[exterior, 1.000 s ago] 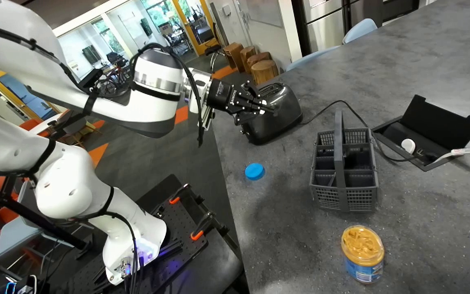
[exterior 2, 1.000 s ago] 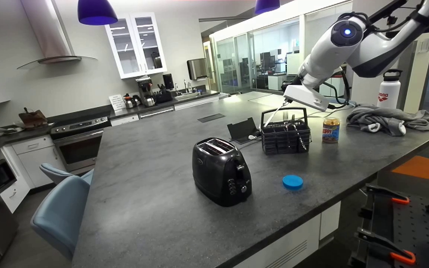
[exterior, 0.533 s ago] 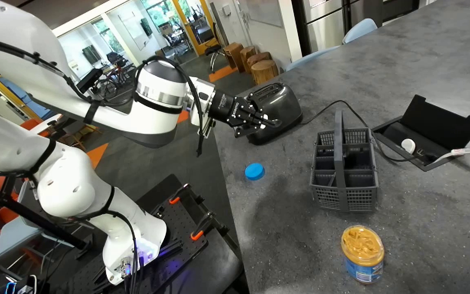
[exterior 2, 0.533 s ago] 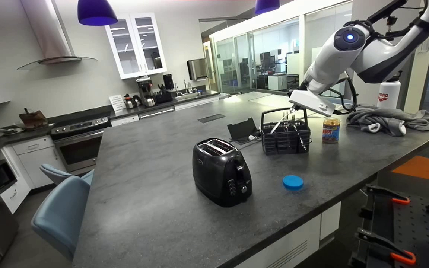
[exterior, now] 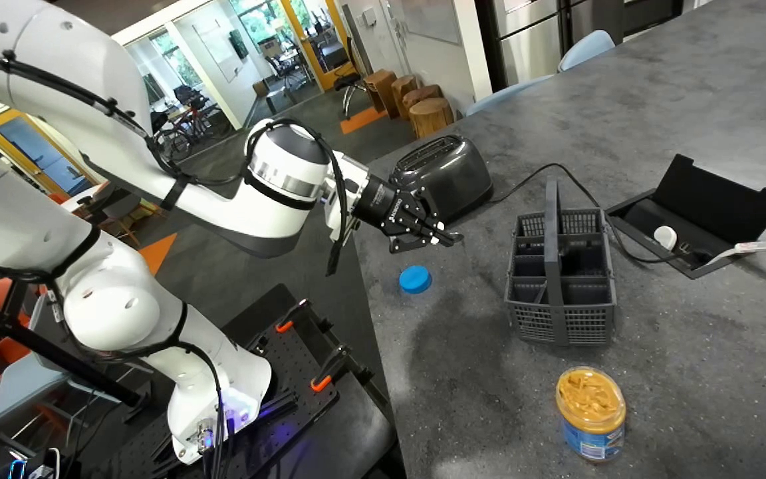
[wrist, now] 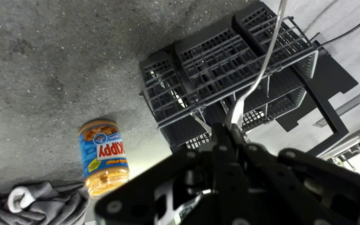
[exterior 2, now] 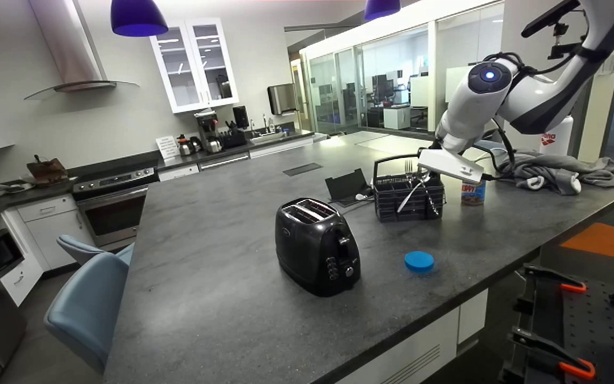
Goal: Take the fork from the counter and put it in the cutlery holder, take the spoon from the cutlery holder and put it on the counter, then move the cutlery holder to the right
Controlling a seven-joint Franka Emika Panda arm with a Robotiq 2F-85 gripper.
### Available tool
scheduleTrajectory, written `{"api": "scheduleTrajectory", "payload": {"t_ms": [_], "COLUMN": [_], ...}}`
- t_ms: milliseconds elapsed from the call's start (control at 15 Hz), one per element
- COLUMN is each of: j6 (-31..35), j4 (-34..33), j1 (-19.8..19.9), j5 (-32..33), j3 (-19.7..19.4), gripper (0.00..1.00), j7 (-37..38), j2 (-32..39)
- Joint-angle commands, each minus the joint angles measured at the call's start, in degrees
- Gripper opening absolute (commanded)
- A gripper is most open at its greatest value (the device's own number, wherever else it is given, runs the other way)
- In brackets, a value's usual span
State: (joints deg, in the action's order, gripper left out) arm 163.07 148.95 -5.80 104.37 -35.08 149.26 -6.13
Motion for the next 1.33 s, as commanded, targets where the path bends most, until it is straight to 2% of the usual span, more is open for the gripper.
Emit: {"api": "scheduleTrajectory", "payload": {"t_ms": [0,400,733,1133,1200,1267], "j6": [3.4,4.5,6.5,5.9,5.9,5.3], "j4": [-3.1,-7.5,-11.4,-15.7,-16.5,-16.8], "j1": [-1.4,-1.1,0.8,3.6,4.2,4.6], "j5": [-1.7,-2.9,-5.8,-7.8,-7.7,-7.5], "j3": [-1.0,1.3,4.3,8.5,9.1,9.7], "gripper": [0.01,0.01,0.01,0.01,0.29,0.30], "j7": [0.0,0.0,0.0,0.0,0.0,0.0], "j2": [5.7,12.9,20.2,27.4,28.1,28.2]}}
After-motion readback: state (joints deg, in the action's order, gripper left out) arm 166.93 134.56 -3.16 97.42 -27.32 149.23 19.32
